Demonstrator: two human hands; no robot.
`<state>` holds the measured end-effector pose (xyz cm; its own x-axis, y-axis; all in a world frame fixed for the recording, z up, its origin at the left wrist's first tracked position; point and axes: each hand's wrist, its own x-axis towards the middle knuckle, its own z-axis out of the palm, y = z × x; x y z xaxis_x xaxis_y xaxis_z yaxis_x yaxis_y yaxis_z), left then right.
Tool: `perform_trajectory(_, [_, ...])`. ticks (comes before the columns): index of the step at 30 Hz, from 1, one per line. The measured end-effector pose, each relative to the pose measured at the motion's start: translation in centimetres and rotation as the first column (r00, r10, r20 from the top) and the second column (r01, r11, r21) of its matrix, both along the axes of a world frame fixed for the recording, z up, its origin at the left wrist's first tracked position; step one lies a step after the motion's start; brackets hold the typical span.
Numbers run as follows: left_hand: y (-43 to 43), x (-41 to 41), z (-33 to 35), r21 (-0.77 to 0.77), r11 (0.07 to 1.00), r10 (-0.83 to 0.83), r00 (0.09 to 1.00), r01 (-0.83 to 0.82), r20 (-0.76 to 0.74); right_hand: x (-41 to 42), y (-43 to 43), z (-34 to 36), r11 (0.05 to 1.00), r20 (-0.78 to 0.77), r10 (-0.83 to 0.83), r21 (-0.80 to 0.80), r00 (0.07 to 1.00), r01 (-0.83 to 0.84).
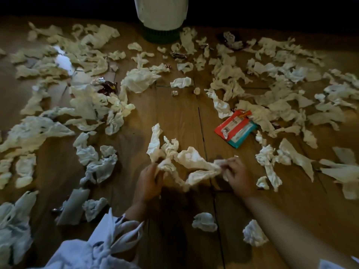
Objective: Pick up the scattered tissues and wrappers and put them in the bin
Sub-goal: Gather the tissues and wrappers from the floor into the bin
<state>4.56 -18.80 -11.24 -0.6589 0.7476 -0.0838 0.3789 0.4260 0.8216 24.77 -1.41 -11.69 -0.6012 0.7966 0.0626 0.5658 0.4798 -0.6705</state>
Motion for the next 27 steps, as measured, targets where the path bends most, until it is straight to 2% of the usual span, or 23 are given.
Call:
perform_trajectory(3, [0.9, -0.6, 0.7, 0.167, 0.957, 0.221, 0.969, -0.237, 0.105, -2.0, 0.9, 1.9, 0.988, -0.178, -0.154, -0.036, 0.972, 0.15])
perform_trajectory(6, [1.5, -1.6, 1.1, 0.181, 0.935, 0.297, 0.953, -0.304, 0.065, -5.1, 0.9, 2.4, 0.993, -0.244, -0.114, -0.052, 0.963, 0.104])
perform_trajectory(8, [1.9, -2.6, 1.0, 0.135, 0.954, 0.275, 0.961, -0.269, -0.027, -7.2, 0.6, 2.7, 0.997, -0.159, 0.005, -0.077, 0.987, -0.018])
perform_trajectory(10, [2.2, -3.3, 1.3, 0.072, 0.968, 0.246, 0.963, -0.24, -0.109, -8.9, 0.2, 2.5, 0.971, 0.043, 0.167, -0.184, 0.985, -0.156])
perform_trajectory(12, [2.6, -3.8, 1.7, -0.005, 0.976, 0.214, 0.965, -0.218, -0.152, -9.8, 0.3, 1.9, 0.93, 0.293, 0.33, -0.265, 0.898, -0.255])
perform_trajectory(14, [3.1, -4.3, 1.7, -0.076, 0.985, 0.14, 0.977, -0.154, -0.161, -9.8, 0.3, 1.0, 0.91, 0.503, 0.414, -0.208, 0.759, -0.359])
perform_trajectory(15, [3.4, -4.5, 1.3, -0.112, 0.988, 0.084, 0.983, -0.103, -0.166, -9.4, 0.0, 0.6, 0.901, 0.559, 0.415, -0.142, 0.717, -0.411])
perform_trajectory(17, [4.0, -4.8, 0.4, -0.226, 0.974, -0.053, 0.986, 0.016, -0.157, -8.0, -0.9, 0.0, 0.883, 0.557, 0.402, -0.025, 0.727, -0.468])
perform_trajectory(20, [5.2, -4.9, -0.8, -0.412, 0.892, -0.244, 0.965, 0.184, -0.097, -4.9, -1.6, -0.4, 0.879, 0.434, 0.44, -0.026, 0.786, -0.477])
perform_trajectory(22, [5.8, -4.5, -1.3, -0.472, 0.836, -0.352, 0.933, 0.279, -0.072, -2.8, -1.4, -0.6, 0.916, 0.288, 0.391, -0.03, 0.874, -0.4])
perform_trajectory(23, [6.0, -4.1, -1.6, -0.481, 0.822, -0.387, 0.919, 0.306, -0.078, -1.9, -1.1, -0.8, 0.947, 0.197, 0.316, -0.007, 0.928, -0.321])
perform_trajectory(25, [6.3, -3.1, -2.1, -0.444, 0.843, -0.397, 0.909, 0.304, -0.13, -0.2, -0.4, -0.9, 0.999, 0.041, 0.033, 0.018, 0.999, -0.034])
perform_trajectory(27, [6.3, -2.0, -2.2, -0.394, 0.877, -0.378, 0.902, 0.276, -0.21, 1.6, 0.8, -0.9, 0.966, 0.042, -0.256, 0.045, 0.966, 0.254])
